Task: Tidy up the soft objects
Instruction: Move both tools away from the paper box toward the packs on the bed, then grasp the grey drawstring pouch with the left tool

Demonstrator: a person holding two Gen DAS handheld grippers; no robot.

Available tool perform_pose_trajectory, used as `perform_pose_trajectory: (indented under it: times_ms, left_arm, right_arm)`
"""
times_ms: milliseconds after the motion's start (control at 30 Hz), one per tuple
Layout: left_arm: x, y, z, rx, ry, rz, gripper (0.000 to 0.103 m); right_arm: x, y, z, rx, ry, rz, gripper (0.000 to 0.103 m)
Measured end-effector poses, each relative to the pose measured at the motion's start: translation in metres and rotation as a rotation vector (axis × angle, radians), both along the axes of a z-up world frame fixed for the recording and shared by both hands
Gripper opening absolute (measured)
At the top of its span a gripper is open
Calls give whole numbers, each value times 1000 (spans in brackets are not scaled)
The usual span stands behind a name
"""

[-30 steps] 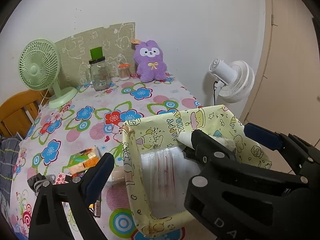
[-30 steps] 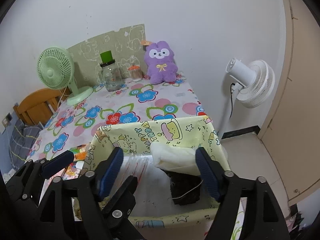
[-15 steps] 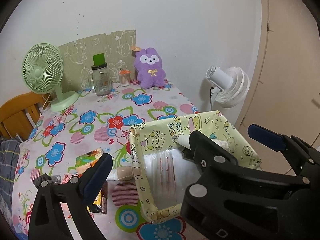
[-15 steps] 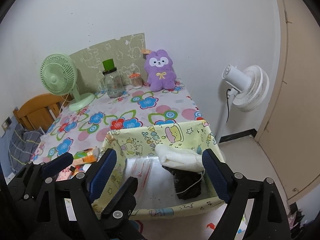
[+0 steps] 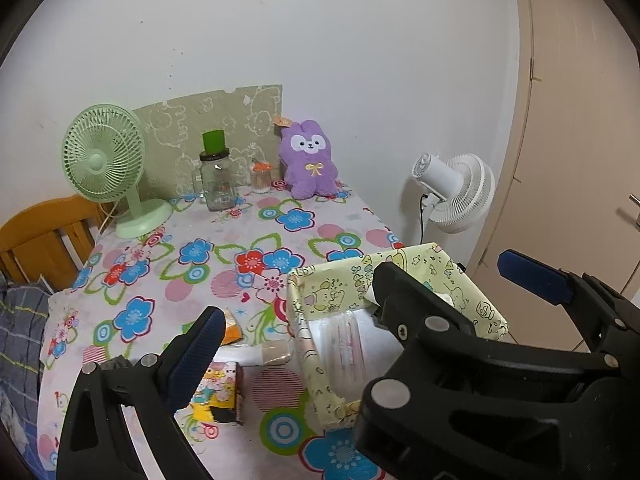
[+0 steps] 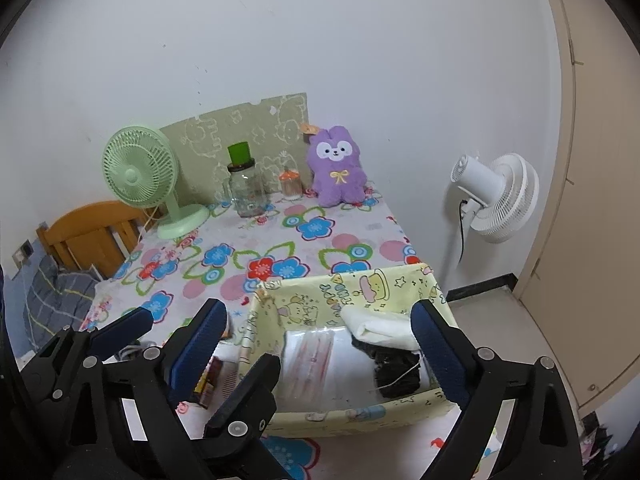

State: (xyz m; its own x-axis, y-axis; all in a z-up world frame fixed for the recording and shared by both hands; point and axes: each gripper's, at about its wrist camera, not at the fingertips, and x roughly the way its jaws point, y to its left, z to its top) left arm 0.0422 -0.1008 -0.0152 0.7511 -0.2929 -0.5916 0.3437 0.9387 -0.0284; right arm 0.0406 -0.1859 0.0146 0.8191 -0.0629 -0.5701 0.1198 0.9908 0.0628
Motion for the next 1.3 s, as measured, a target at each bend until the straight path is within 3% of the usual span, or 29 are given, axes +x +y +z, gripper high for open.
perform_pose_trajectory:
  times_ms: [600, 1300]
  left_arm:
    - [-7, 46, 14, 12, -48, 39, 100]
    - [8, 101, -16, 30, -11, 107, 99]
  right_arm:
    - [-1, 46, 12, -15, -25, 50, 100]
    - [22, 101, -22, 9, 6, 122, 100]
